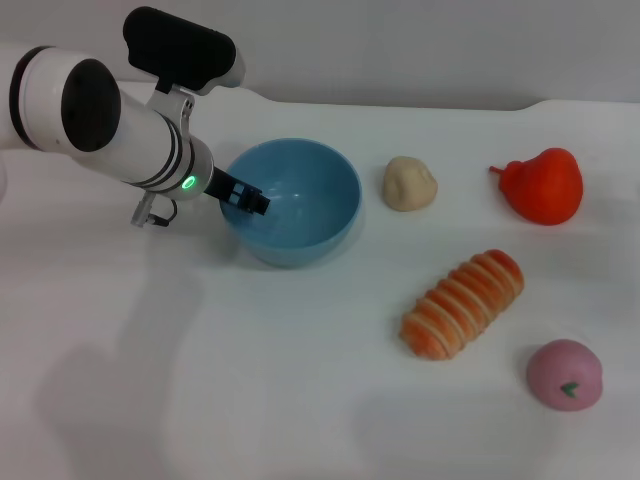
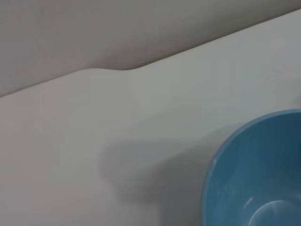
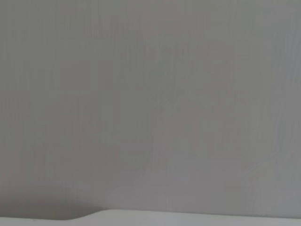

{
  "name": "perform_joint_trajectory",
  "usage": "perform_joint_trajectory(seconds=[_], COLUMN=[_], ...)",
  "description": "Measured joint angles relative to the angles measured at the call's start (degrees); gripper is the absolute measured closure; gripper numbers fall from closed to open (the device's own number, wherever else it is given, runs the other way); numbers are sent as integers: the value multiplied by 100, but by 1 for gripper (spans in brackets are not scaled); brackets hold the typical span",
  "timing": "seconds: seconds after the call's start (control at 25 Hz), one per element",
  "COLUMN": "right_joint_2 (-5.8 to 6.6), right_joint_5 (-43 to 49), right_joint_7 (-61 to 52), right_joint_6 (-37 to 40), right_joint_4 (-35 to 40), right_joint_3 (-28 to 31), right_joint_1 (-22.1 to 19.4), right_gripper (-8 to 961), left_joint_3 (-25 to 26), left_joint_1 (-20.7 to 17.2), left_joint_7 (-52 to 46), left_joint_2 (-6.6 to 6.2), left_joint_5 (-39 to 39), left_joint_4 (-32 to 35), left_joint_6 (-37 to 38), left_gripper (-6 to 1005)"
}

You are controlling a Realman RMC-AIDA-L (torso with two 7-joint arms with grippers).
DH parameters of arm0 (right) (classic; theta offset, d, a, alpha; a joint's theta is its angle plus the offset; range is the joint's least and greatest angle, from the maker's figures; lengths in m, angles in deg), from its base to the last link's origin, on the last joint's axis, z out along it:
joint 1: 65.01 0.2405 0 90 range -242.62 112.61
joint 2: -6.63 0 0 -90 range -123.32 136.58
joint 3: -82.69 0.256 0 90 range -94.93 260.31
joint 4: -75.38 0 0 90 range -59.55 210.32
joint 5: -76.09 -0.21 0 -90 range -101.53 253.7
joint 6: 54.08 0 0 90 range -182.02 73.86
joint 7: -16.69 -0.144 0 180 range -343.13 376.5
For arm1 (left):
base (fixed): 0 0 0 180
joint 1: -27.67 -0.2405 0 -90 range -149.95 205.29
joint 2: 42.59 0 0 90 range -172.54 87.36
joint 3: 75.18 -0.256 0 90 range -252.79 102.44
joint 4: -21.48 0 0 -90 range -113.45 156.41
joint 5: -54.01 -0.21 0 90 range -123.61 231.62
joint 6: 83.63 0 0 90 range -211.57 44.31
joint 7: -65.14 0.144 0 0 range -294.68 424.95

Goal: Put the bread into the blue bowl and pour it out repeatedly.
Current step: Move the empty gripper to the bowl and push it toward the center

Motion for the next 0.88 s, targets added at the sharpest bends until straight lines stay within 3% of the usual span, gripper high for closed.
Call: perform_joint_trajectory(seconds=[0.04,0.24,0.68,0.88], right_joint_2=[0,-10,-9,-9], right_joint_5=[0,0,0,0], right_joint_7=[0,0,0,0], right_joint_6=[0,0,0,0], right_joint_4=[0,-3,-13,-12], right_joint_3=[0,0,0,3], right_joint_1=[-6,-23,-28,-9], right_gripper=[413,413,412,413], left_joint_3=[-14,-47,17,171], left_joint_1=[-4,-19,17,51], left_joint_7=[1,1,0,-45], left_joint_2=[0,-6,-11,-17], left_joint_5=[0,-6,26,34], left_joint_4=[0,-1,24,66], left_joint_6=[1,-21,-34,-94], left_gripper=[300,539,785,957])
